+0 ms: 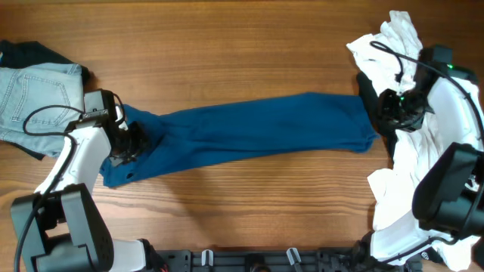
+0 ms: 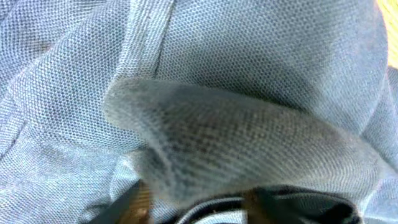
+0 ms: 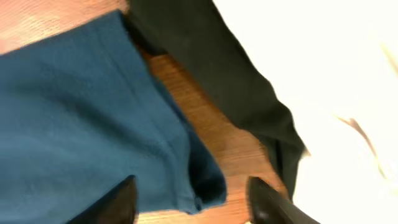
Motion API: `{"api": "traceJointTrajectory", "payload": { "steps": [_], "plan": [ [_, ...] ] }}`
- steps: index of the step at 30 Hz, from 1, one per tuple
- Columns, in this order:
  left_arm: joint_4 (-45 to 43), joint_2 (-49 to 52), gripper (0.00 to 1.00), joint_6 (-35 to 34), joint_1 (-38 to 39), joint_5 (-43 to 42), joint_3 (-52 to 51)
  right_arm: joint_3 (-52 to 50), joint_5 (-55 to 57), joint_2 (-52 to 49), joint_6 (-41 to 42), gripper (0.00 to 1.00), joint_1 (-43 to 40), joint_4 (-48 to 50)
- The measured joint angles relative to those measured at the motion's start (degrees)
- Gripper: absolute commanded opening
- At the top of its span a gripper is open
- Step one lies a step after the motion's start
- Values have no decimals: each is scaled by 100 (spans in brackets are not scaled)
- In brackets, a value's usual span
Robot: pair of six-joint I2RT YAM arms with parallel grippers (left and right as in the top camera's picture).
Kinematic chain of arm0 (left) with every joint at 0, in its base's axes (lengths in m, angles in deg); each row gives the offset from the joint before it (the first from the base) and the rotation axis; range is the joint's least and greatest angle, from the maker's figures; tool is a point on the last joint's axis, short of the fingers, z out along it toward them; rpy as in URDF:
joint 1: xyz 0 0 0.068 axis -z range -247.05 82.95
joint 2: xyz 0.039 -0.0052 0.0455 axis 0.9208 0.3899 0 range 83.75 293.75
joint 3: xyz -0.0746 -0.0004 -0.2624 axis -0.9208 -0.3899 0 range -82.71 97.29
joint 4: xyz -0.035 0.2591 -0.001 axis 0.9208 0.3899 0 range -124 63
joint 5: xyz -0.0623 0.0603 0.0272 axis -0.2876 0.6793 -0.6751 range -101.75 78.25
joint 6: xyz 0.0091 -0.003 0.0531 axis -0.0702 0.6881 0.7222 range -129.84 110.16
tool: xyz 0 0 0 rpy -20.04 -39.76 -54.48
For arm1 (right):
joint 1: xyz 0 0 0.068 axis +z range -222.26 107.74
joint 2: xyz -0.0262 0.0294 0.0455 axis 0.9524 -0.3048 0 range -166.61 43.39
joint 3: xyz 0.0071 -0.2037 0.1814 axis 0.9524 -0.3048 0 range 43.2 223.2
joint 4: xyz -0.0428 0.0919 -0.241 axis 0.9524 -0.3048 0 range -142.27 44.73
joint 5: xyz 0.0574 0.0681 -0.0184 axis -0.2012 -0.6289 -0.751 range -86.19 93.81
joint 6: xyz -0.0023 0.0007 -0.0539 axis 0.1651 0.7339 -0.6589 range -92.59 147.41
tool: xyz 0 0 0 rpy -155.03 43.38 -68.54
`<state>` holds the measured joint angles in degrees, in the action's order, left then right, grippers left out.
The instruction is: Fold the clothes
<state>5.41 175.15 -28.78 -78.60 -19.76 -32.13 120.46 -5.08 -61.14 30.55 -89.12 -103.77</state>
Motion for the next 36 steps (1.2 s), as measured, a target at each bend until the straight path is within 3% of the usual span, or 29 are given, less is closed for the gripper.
{"api": "traceJointTrajectory", "payload": {
  "steps": [7, 12, 19, 24, 36],
  "plan": [
    [105, 0, 54, 20, 0, 4, 0, -669, -673, -684, -315, 63, -17, 603],
    [188, 0, 55, 20, 0, 4, -2, -866, -1189, -745, -483, 4, -15, 992],
    [404, 0, 56, 20, 0, 4, 31, -564, -1447, -850, -584, 4, -136, 286],
    [688, -295, 66, 15, 0, 4, 219, 538, -1196, -378, -586, 4, -63, -468],
    [796, -361, 66, 20, 0, 7, 229, 627, -876, -216, 133, 9, 4144, 780]
  ]
}}
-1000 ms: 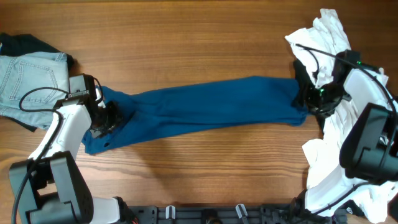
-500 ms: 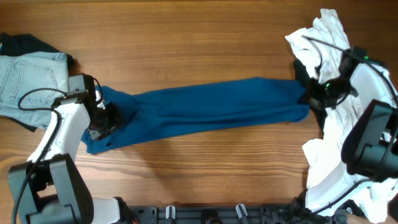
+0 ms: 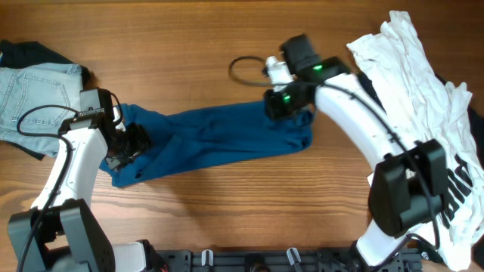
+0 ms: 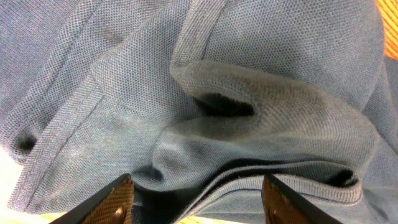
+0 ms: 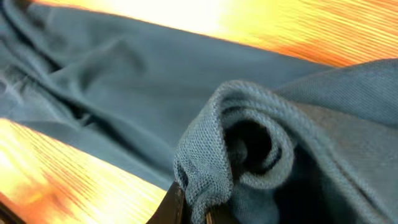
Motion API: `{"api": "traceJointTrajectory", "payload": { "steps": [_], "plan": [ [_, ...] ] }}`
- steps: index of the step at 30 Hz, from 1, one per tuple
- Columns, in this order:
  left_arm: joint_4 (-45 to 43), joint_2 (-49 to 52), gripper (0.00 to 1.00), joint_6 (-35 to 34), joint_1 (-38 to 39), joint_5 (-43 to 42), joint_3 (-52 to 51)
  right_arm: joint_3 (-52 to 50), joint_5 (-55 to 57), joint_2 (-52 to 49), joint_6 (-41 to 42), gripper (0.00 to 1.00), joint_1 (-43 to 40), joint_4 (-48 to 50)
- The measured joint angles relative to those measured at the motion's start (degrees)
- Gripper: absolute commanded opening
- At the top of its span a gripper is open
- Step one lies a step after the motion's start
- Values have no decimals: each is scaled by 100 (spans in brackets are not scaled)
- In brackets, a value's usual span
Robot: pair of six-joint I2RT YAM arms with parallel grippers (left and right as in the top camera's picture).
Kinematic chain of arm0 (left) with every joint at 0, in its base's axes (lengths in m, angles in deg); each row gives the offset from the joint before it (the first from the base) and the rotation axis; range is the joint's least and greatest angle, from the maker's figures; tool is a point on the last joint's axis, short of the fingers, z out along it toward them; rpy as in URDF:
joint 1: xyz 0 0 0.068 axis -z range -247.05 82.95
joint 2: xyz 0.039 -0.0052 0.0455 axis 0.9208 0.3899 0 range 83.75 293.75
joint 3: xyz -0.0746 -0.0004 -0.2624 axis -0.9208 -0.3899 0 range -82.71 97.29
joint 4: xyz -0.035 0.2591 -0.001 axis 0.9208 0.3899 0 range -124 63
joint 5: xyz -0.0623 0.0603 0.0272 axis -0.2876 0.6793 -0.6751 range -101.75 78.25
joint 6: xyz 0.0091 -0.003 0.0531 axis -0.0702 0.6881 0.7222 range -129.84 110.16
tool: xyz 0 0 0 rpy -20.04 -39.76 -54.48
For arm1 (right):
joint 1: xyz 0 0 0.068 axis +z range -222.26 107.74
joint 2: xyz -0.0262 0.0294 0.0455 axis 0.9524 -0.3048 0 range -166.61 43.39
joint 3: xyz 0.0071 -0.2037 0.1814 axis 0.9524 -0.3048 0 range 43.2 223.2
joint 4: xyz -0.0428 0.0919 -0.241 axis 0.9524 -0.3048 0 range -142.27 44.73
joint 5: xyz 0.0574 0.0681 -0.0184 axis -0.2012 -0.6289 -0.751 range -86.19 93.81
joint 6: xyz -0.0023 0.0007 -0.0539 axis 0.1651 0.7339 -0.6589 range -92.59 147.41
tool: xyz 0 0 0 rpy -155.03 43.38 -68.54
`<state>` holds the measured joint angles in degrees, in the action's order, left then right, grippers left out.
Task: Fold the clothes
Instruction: 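Carry the strip's right end leftward with the right gripper to fold it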
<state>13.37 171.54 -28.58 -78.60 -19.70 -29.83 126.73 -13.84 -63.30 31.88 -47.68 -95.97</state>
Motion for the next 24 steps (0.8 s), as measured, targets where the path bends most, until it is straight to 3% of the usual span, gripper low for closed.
{"api": "traceJointTrajectory", "payload": {
  "steps": [3, 4, 5, 10, 13, 15, 17, 24],
  "plan": [
    [0, 0, 66, 0, 0, -2, 0, 0, 105, -72, 50, 13, 595, 72],
    [2, 0, 66, 0, 0, -2, 0, 0, 122, -136, 66, 20, 697, 74],
    [0, 0, 66, 0, 0, -2, 0, 0, 131, -188, 74, 34, 743, 85],
    [0, 0, 66, 0, 0, -2, 0, 0, 13, -278, -111, 43, 866, 313],
    [2, 0, 66, 0, 0, -2, 0, 4, 1287, -278, 627, 49, 800, 50],
    [0, 0, 67, 0, 0, -2, 0, 4, 2153, -223, 1244, 61, 616, -61],
    [-2, 0, 66, 0, 0, -2, 0, 4, 2533, -70, 1513, 63, 496, -70],
    [0, 0, 66, 0, 0, -2, 0, 4, 1622, -13, 973, 73, 511, -136]
  ]
}}
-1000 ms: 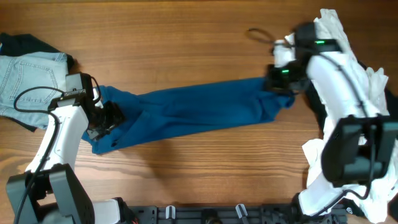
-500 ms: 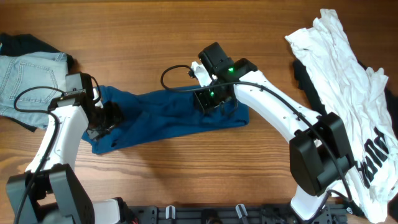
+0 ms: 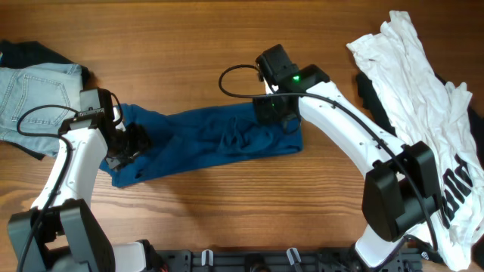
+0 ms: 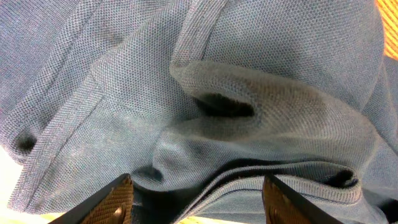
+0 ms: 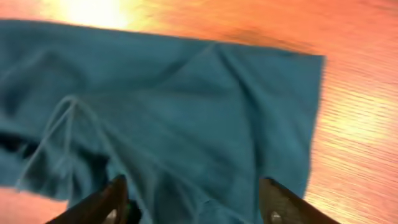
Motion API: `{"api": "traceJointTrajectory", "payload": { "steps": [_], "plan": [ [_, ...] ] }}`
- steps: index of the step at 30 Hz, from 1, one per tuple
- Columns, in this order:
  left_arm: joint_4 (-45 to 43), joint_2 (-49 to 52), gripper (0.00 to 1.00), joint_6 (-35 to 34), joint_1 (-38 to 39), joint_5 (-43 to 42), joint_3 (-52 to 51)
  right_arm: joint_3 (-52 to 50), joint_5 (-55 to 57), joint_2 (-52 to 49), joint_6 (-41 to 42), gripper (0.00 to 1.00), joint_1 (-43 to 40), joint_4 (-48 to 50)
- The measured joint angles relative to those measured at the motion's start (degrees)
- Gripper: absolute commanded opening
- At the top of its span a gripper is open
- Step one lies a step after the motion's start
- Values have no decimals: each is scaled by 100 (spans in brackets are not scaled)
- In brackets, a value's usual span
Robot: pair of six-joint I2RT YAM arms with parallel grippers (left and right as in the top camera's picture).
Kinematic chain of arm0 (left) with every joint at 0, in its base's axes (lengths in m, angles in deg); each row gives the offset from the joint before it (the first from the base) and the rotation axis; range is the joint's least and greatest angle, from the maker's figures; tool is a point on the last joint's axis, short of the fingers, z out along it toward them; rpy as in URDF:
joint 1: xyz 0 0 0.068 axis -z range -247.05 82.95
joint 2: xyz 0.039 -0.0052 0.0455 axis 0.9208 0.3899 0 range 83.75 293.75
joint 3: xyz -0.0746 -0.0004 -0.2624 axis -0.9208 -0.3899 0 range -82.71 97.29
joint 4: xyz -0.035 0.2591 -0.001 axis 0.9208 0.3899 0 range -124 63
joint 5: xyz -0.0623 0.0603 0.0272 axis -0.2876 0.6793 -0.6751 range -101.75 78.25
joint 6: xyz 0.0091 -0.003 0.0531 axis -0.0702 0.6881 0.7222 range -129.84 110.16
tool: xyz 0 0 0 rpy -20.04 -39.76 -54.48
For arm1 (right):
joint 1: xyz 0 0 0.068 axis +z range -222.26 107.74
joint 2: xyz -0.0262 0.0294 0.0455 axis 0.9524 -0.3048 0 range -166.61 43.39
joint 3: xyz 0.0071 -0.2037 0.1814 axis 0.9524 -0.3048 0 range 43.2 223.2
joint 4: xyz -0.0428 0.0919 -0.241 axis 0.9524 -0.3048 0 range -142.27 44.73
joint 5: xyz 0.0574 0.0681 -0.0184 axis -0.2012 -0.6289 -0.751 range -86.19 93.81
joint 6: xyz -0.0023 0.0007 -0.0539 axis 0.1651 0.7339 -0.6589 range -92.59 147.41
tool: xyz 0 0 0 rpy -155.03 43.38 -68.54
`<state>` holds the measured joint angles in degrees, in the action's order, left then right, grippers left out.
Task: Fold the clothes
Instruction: 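Carry the strip's right end leftward with the right gripper to fold it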
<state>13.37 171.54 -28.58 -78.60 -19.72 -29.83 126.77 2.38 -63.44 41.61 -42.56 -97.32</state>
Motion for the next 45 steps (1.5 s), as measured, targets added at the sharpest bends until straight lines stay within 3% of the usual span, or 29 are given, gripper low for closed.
{"api": "traceJointTrajectory", "payload": {
  "steps": [7, 8, 13, 14, 18, 23, 27, 31, 37, 40, 45],
  "plan": [
    [0, 0, 67, 0, 0, 0, 0, -433, -90, -24, -149, 77, 22, 96],
    [0, 0, 67, 0, 0, 0, 0, -588, -90, -37, -146, 61, 22, 319],
    [0, 0, 67, 0, 0, 0, 0, -699, -85, -79, 96, 32, 20, 898],
    [2, 0, 67, 0, 0, 0, 0, -699, -87, -83, 133, 18, 22, 1023],
    [0, 0, 67, 0, 0, 0, 0, -699, -98, -85, 140, 7, 22, 1106],
    [2, 0, 67, 0, 0, 0, 0, -699, -898, -85, -341, 9, 57, 1812],
    [2, 0, 67, 0, 0, 0, 0, -695, -1532, -85, -468, 26, 350, 1987],
    [2, 0, 67, 0, 0, 0, 0, -693, -1561, -87, -522, 38, 535, 1154],
    [4, 0, 67, 0, 0, 0, 0, -671, -1827, -90, -957, 48, 535, 1377],
    [44, 0, 67, 0, 0, 2, 0, -579, -1049, 184, -664, 54, 459, 1191],
    [39, 0, 68, 0, 0, 0, 0, -442, 225, 1019, 271, 48, -186, 168]
  ]
}}
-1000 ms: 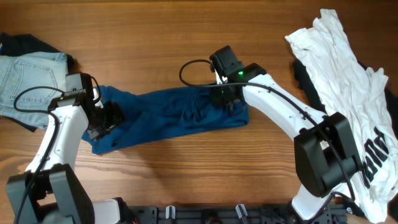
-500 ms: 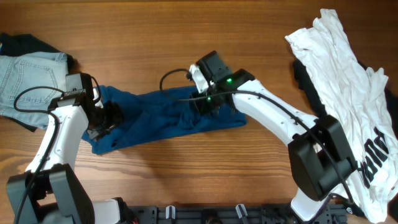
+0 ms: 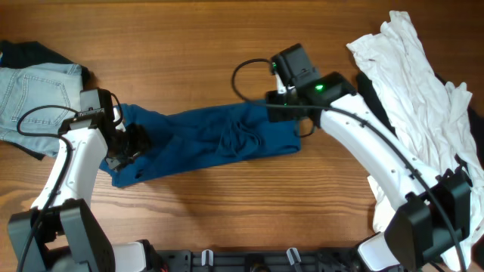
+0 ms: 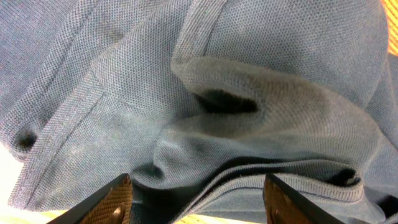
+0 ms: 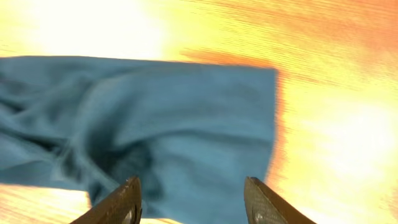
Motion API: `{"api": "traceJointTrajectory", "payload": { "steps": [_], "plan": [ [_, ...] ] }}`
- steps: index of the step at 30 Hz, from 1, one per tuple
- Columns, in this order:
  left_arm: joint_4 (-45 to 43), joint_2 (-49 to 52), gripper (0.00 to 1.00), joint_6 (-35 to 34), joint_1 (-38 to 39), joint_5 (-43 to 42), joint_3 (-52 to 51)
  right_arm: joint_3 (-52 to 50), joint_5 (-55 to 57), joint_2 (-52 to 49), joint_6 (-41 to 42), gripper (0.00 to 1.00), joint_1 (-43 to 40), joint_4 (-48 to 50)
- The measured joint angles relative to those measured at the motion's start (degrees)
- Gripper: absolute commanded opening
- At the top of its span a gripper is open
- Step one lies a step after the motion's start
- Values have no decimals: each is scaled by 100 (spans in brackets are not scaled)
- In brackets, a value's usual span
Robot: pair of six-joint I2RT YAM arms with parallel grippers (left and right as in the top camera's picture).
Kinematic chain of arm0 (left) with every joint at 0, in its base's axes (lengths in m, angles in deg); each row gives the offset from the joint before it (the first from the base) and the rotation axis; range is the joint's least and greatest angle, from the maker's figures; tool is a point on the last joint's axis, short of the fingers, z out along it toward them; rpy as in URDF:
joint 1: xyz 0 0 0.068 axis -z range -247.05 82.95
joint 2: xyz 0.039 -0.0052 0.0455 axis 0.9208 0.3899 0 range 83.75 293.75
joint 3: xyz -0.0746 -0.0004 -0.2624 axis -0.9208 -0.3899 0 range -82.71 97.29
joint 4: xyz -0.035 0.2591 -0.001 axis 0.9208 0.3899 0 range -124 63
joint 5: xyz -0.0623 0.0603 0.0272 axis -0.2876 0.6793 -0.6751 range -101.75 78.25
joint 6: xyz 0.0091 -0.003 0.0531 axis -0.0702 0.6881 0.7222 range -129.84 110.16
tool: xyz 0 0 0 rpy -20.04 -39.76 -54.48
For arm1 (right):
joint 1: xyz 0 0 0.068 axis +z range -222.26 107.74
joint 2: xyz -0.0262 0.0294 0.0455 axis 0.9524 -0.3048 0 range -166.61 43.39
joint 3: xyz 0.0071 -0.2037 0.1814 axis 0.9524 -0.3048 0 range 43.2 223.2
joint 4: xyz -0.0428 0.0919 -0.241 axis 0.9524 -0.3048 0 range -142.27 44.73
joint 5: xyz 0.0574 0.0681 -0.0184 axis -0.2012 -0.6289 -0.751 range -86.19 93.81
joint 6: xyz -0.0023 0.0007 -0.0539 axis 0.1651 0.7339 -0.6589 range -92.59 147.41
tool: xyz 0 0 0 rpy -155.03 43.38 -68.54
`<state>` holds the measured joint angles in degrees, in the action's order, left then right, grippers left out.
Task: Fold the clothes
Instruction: 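Carry the strip's right end leftward with the right gripper to fold it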
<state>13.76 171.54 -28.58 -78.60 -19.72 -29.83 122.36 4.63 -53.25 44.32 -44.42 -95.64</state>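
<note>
A blue polo shirt (image 3: 204, 143) lies bunched across the middle of the wooden table, its right part doubled back on itself. My left gripper (image 3: 130, 145) rests on the shirt's left end. In the left wrist view the left gripper (image 4: 199, 208) is open, with folds of blue knit (image 4: 249, 112) between its fingers. My right gripper (image 3: 296, 121) hovers over the shirt's right edge. In the right wrist view the right gripper (image 5: 194, 202) is open and holds nothing, with the blue cloth (image 5: 155, 124) below it.
Light blue jeans (image 3: 34, 94) and a dark garment (image 3: 30, 53) lie at the far left. A heap of white clothes (image 3: 423, 83) over a black garment (image 3: 369, 91) fills the right side. More white cloth (image 3: 401, 196) lies at the lower right.
My right gripper has shifted a little to the right, still open, and now stands over the shirt's right edge. The shirt and the left arm have not moved.
The shirt lay stretched out to the white heap, my right gripper open at its right end. Then the right gripper was shut on that end, over the shirt's middle. Then it was open with the end lying doubled back. The left gripper stayed on the collar end.
</note>
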Motion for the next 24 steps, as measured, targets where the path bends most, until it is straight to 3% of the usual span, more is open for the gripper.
{"api": "traceJointTrajectory", "payload": {
  "steps": [6, 7, 9, 13, 18, 20, 24],
  "plan": [
    [2, 0, 67, 0, 0, 0, 0, -374, -629, -962, 48, 45, 208, 505],
    [2, 0, 68, 0, 0, 0, 0, -389, -1019, -1193, -122, 47, 422, 743],
    [2, 0, 68, 0, 0, 0, 0, -402, -1569, -1327, -568, 59, 940, 1045],
    [4, 0, 68, 0, 0, 0, 0, -402, -1845, -1329, -1064, 65, 1320, 737],
    [4, 0, 71, 0, 0, 0, 0, -402, -1132, -1329, -1008, 68, 1300, 695],
    [2, 0, 72, 0, 0, 0, 0, -361, -866, -1248, -951, 77, 1290, 706],
    [2, 0, 72, 0, 0, 0, 0, -142, -807, -420, -927, 75, 1069, 664]
  ]
}}
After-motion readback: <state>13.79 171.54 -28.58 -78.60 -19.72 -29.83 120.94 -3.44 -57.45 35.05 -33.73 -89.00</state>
